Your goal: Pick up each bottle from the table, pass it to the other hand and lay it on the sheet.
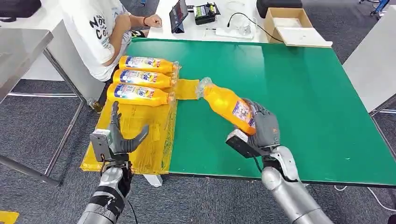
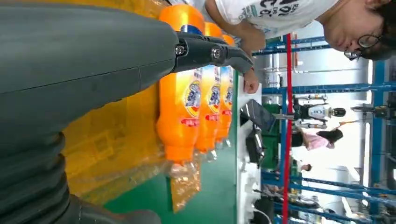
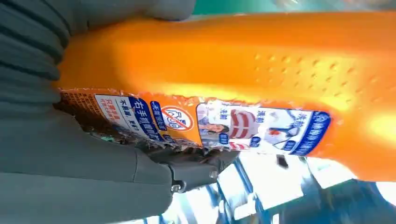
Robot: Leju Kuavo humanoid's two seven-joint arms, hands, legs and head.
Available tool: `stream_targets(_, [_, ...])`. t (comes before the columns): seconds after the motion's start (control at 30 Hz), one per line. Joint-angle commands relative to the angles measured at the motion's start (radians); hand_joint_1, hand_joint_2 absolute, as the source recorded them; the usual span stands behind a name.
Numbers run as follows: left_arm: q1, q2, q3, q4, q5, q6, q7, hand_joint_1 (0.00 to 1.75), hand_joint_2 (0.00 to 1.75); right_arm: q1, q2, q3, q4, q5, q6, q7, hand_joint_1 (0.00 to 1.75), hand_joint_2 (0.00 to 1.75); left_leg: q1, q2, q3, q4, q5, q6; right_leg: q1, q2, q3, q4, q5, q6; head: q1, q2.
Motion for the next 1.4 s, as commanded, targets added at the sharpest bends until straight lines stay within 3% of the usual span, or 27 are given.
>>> stream_targets(0.03, [-0.016, 0.010, -0.106, -0.072, 0.097, -0.094, 0.056, 0.00, 1.75, 0.137, 0.155, -0.259, -0.257, -0.059, -0.126, -0.130, 1.75, 1.75, -0.001, 0.002, 0.002, 0.000, -0.001, 0.002, 0.000, -0.001, 0.002, 0.000, -0.001, -0.002, -0.001, 0.000])
stream_targets(0.2, [-0.015, 0.012, -0.105, -0.072, 0.096, -0.094, 0.056, 0.00, 1.75, 0.137, 0.155, -0.259, -0.257, -0.060, -0.126, -0.130, 1.75, 1.75, -0.002, 0.002, 0.002, -0.001, 0.000, 0.001, -0.002, 0.000, 0.002, -0.001, 0.000, -0.001, -0.001, 0.000])
stream_targets(0.23, [-0.014, 0.013, -0.107, -0.074, 0.104, -0.099, 0.058, 0.00, 1.75, 0.136, 0.157, -0.261, -0.252, -0.063, -0.130, -0.137, 1.75, 1.75, -0.002, 0.004, 0.008, -0.002, -0.002, 0.003, -0.001, 0.000, 0.007, -0.003, -0.001, -0.003, -0.001, 0.000])
stream_targets(0.27, [-0.012, 0.021, -0.121, -0.083, 0.146, -0.152, 0.073, 0.00, 1.75, 0.142, 0.168, -0.275, -0.254, -0.069, -0.150, -0.157, 1.75, 1.75, -0.003, 0.002, 0.002, -0.001, -0.001, 0.001, -0.003, 0.000, 0.002, -0.001, 0.000, -0.001, -0.001, 0.000])
stream_targets(0.4, [-0.019, 0.053, -0.174, -0.100, 0.291, -0.327, 0.161, 0.00, 1.75, 0.163, 0.186, -0.296, -0.229, -0.151, -0.149, -0.239, 1.75, 1.75, -0.002, 0.002, 0.005, -0.001, -0.001, 0.002, -0.001, -0.001, 0.005, -0.002, -0.001, -0.002, 0.000, 0.000])
stream_targets(0.5, [-0.066, 0.108, -0.238, -0.001, 0.396, -0.515, 0.207, 0.00, 1.75, 0.161, 0.219, -0.261, -0.103, -0.220, -0.059, -0.338, 1.75, 1.75, -0.003, 0.004, 0.006, -0.002, -0.001, 0.002, -0.002, 0.001, 0.005, -0.002, 0.000, -0.002, -0.001, 0.000])
stream_targets(0.7, [-0.115, 0.132, -0.328, 0.111, 0.422, -0.650, 0.184, 0.00, 1.75, 0.127, 0.314, -0.145, 0.171, -0.283, -0.002, -0.429, 1.75, 1.75, -0.002, 0.006, 0.008, -0.004, 0.000, 0.001, -0.001, 0.003, 0.007, -0.004, 0.001, -0.003, -0.001, 0.000])
stream_targets(1.4, [-0.116, 0.136, -0.340, 0.109, 0.430, -0.648, 0.179, 0.00, 1.75, 0.116, 0.302, -0.123, 0.183, -0.303, -0.001, -0.429, 1.75, 1.75, -0.002, 0.004, 0.003, -0.001, 0.000, 0.001, -0.002, 0.001, 0.002, -0.001, 0.000, -0.001, 0.000, 0.000])
